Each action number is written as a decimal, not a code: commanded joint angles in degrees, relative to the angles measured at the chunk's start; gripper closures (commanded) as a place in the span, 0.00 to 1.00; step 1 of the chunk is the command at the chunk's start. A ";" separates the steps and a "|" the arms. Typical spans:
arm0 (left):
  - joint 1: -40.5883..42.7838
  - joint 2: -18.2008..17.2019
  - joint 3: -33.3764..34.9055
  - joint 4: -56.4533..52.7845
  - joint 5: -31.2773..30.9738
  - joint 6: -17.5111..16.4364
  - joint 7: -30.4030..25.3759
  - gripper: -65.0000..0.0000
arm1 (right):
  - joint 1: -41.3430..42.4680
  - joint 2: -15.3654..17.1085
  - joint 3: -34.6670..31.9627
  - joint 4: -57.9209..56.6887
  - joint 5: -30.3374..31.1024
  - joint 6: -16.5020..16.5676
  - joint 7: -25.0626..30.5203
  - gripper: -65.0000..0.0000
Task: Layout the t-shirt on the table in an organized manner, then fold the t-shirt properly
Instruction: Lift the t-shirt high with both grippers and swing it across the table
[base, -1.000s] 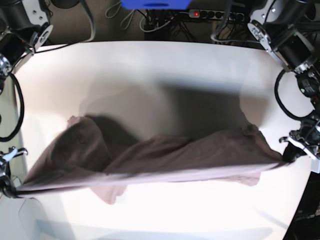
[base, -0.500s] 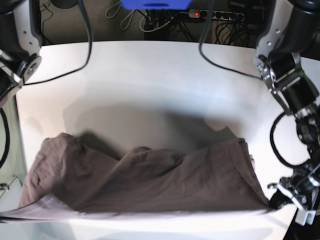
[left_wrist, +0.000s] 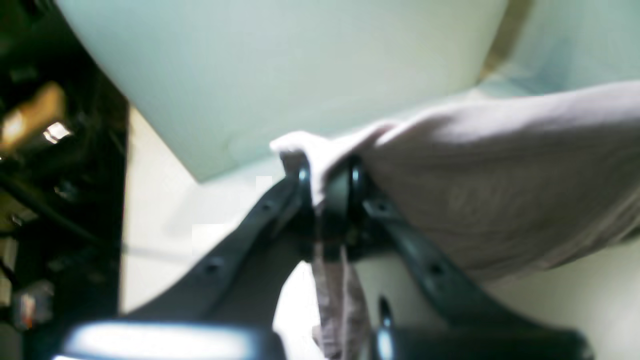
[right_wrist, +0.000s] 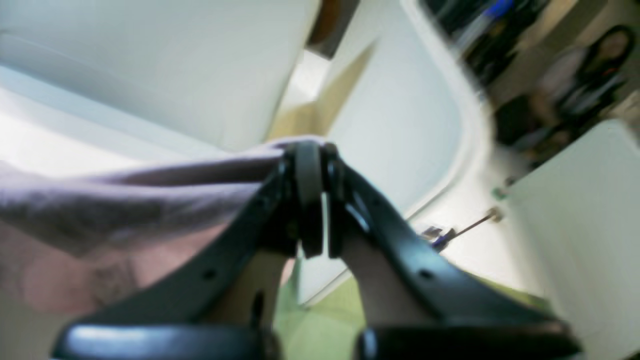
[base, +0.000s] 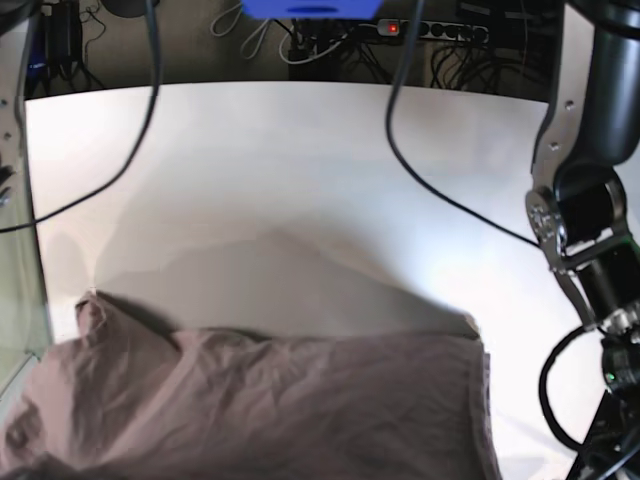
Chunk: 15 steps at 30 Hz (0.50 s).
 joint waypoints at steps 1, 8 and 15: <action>-3.10 -0.55 0.07 1.69 -0.96 0.14 -1.67 1.00 | 1.90 1.77 0.47 0.66 -0.01 -0.25 1.20 1.00; 0.50 -0.90 -0.19 3.54 -6.23 0.14 2.64 1.00 | -6.54 3.79 4.08 14.28 0.16 -0.25 -2.32 1.00; 18.97 -1.61 -0.37 10.04 -7.03 0.14 3.08 1.00 | -30.62 -4.12 15.95 22.37 0.16 -0.25 -3.28 1.00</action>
